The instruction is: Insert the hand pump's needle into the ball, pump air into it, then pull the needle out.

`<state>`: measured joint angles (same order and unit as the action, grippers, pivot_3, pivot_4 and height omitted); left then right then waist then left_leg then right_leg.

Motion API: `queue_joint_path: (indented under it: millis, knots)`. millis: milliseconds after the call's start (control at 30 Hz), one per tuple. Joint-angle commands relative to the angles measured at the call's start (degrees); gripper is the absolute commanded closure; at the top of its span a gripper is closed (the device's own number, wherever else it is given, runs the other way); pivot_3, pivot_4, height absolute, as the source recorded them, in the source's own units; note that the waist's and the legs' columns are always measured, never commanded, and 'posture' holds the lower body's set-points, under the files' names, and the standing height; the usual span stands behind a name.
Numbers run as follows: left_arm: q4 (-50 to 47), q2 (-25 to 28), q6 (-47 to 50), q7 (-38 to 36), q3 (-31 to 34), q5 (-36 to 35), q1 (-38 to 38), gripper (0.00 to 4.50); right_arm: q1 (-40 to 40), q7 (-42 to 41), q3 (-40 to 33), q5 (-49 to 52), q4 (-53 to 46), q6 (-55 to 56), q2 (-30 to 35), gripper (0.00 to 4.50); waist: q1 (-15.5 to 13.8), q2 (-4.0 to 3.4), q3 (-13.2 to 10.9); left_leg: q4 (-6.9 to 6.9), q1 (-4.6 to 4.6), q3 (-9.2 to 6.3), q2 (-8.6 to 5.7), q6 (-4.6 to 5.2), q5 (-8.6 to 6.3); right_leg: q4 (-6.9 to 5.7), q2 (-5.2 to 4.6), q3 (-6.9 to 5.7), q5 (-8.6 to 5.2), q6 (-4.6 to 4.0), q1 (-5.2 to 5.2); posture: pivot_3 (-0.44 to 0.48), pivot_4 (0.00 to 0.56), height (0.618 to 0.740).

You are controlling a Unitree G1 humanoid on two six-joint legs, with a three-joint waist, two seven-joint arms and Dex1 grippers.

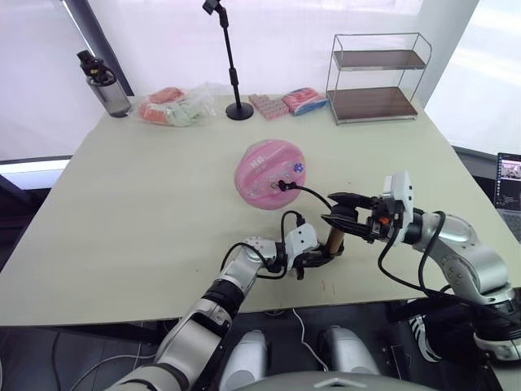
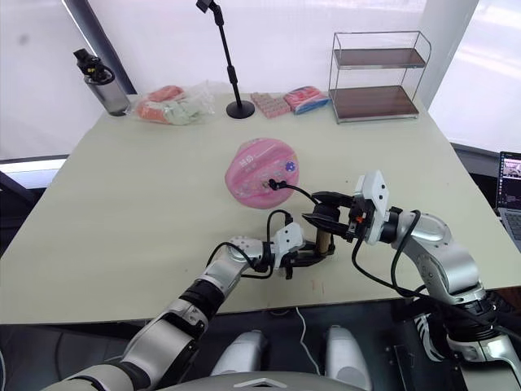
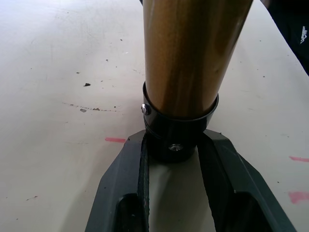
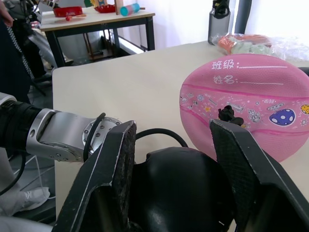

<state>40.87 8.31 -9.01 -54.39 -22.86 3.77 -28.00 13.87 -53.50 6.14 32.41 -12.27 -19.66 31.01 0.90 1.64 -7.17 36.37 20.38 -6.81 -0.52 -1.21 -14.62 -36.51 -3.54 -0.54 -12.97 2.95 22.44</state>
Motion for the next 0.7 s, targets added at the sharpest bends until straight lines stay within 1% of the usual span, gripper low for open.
queue_joint_path:
  millis: [33, 133, 200, 367, 433, 567, 700]
  knots:
    - [2.92, 0.97, 2.1, -1.63, -1.63, 1.9, 2.33, 3.41, -4.97, 0.2, 6.26, -6.52, 8.48, -3.46, 0.43, 2.49, 0.02, 0.0, 0.01, -0.04, -0.1, 0.02, 0.02, 0.0, 0.0, 0.0, 0.0, 0.0, -0.02, -0.03, -0.09, 0.0, 0.15, 0.731]
    - [3.12, 0.89, 2.05, -1.63, -1.6, 1.91, 2.21, 3.41, -5.01, 0.3, 6.88, -7.4, 9.54, -3.65, 0.31, 2.49, 0.05, -0.02, 0.0, -0.17, -0.55, 0.02, 0.07, -0.03, -0.12, 0.02, 0.0, -0.01, -0.25, -0.08, -0.59, 0.0, 0.15, 0.731]
    - [3.37, 0.81, 1.99, -1.59, -1.54, 1.92, 2.06, 3.41, -4.86, 0.37, 6.98, -7.39, 9.91, -4.23, 0.33, 2.49, 0.06, -0.15, 0.14, -0.18, -0.65, 0.01, 0.18, -0.15, -0.31, 0.01, 0.02, -0.06, -0.5, -0.18, -0.88, 0.0, 0.15, 0.731]
    - [3.59, 0.57, 1.99, -1.43, -1.45, 1.93, 1.97, 3.41, -4.83, 1.15, 7.08, -7.24, 10.94, -5.61, -0.02, 2.49, 0.02, -0.22, 0.27, -0.2, -0.63, -0.06, 0.19, -0.2, -0.38, 0.04, 0.04, -0.13, -0.59, -0.16, -0.88, 0.0, 0.15, 0.731]
    - [3.76, 0.49, 1.98, -1.4, -1.43, 1.94, 1.85, 3.41, -4.83, 1.11, 7.16, -7.41, 11.19, -5.44, -0.11, 2.49, 0.02, -0.14, 0.34, -0.19, -0.64, -0.06, 0.18, -0.2, -0.39, 0.04, 0.04, -0.13, -0.58, -0.16, -0.88, 0.0, 0.15, 0.731]
    - [3.65, 0.73, 1.91, -1.33, -1.33, 1.93, 2.03, 3.41, -4.26, 1.89, 4.79, -5.33, 6.69, -5.58, 0.19, 2.49, 0.02, -0.12, 0.35, -0.2, -0.65, -0.08, 0.19, -0.22, -0.4, 0.04, 0.04, -0.13, -0.59, -0.16, -0.88, 0.0, 0.15, 0.731]
    - [3.79, 1.04, 1.78, -1.5, -1.26, 1.95, 2.07, 3.41, -1.99, 2.42, 1.6, -1.96, 0.68, -7.34, 1.28, 2.49, -0.02, -0.25, 0.16, -0.19, -0.62, -0.1, 0.19, -0.33, -0.47, 0.1, 0.02, -0.14, -0.59, -0.16, -0.86, 0.0, 0.15, 0.731]
